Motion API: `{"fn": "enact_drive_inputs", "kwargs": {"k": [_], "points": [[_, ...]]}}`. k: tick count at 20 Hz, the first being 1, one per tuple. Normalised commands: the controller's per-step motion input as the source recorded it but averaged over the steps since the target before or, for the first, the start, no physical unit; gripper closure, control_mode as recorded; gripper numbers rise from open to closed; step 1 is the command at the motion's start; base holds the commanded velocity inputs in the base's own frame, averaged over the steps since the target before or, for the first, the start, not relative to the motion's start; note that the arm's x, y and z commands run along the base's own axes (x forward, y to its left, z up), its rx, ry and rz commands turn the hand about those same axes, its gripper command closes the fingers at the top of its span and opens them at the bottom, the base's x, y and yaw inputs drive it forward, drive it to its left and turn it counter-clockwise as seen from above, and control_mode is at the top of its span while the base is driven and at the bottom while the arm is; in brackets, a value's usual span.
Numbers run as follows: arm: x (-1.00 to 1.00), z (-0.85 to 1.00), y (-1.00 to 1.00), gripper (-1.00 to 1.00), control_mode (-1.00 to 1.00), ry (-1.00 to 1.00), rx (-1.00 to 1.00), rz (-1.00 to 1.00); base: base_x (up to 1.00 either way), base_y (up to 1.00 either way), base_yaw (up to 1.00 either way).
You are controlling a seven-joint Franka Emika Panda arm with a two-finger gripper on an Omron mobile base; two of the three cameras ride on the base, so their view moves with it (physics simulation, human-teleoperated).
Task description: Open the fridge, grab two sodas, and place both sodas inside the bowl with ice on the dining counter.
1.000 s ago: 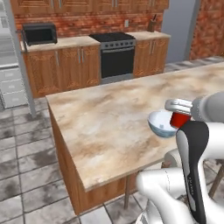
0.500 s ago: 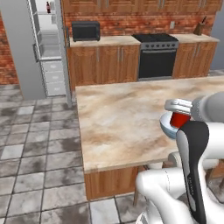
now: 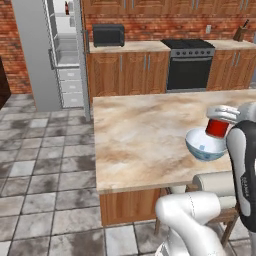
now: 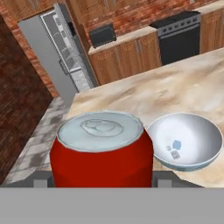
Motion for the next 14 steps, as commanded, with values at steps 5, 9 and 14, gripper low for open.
{"fn": "enact_drive_inputs", "kwargs": {"k": [5,9,14], "points": [[0.58,0.0,-0.93,1.0,-1.0,0.1,0.12,0.13,0.0,0.0,0.0],[0.67,0.0,-0.7,1.0,-1.0,0.33,0.12,0.09,0.0,0.0,0.0],[0.63,-0.12,-0.42,1.0,-1.0,0.39,0.07,0.05,0.0,0.0,0.0]]}}
